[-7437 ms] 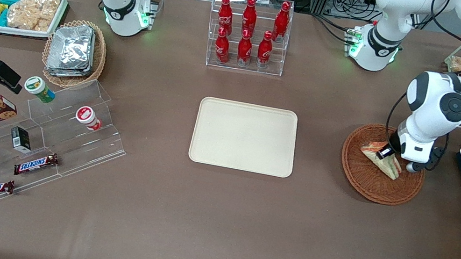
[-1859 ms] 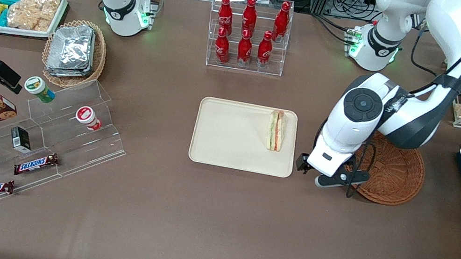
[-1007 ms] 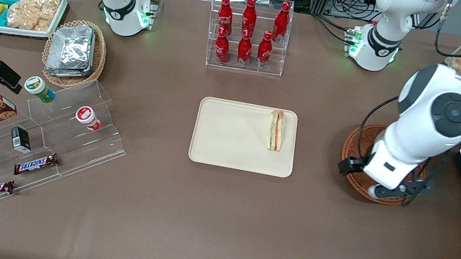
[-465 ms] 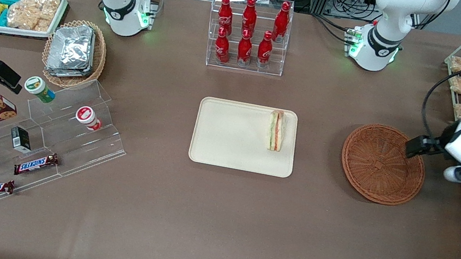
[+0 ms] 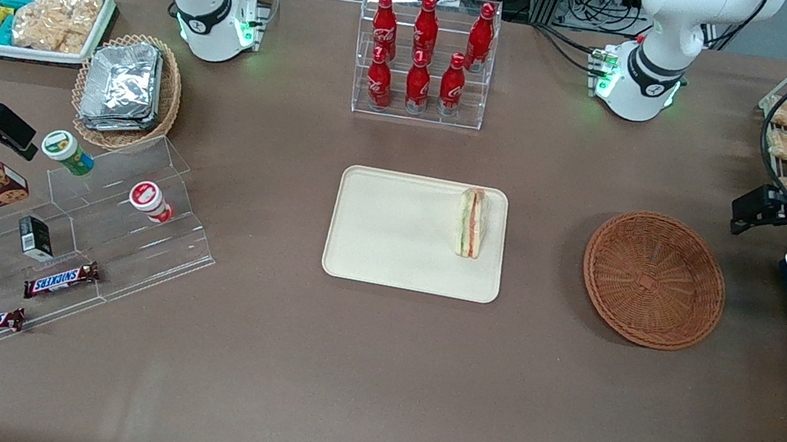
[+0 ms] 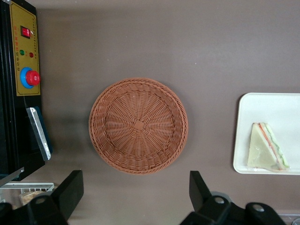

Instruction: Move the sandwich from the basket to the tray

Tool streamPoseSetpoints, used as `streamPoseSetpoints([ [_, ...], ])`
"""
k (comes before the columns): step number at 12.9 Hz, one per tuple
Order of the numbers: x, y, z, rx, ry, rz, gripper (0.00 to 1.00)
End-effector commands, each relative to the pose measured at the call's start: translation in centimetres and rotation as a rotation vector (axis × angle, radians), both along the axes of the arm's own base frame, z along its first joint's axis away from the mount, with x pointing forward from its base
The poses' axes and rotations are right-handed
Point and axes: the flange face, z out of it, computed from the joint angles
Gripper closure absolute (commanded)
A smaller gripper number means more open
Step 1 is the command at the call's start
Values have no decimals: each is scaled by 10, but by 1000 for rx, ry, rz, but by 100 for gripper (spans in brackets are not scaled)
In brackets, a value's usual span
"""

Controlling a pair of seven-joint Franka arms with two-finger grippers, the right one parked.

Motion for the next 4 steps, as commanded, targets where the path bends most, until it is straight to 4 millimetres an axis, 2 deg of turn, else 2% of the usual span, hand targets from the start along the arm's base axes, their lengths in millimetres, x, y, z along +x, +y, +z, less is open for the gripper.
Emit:
streamPoseSetpoints([
  [1, -18, -4, 11, -28, 5, -16, 0],
  [4, -23, -4, 15, -27, 12, -16, 0],
])
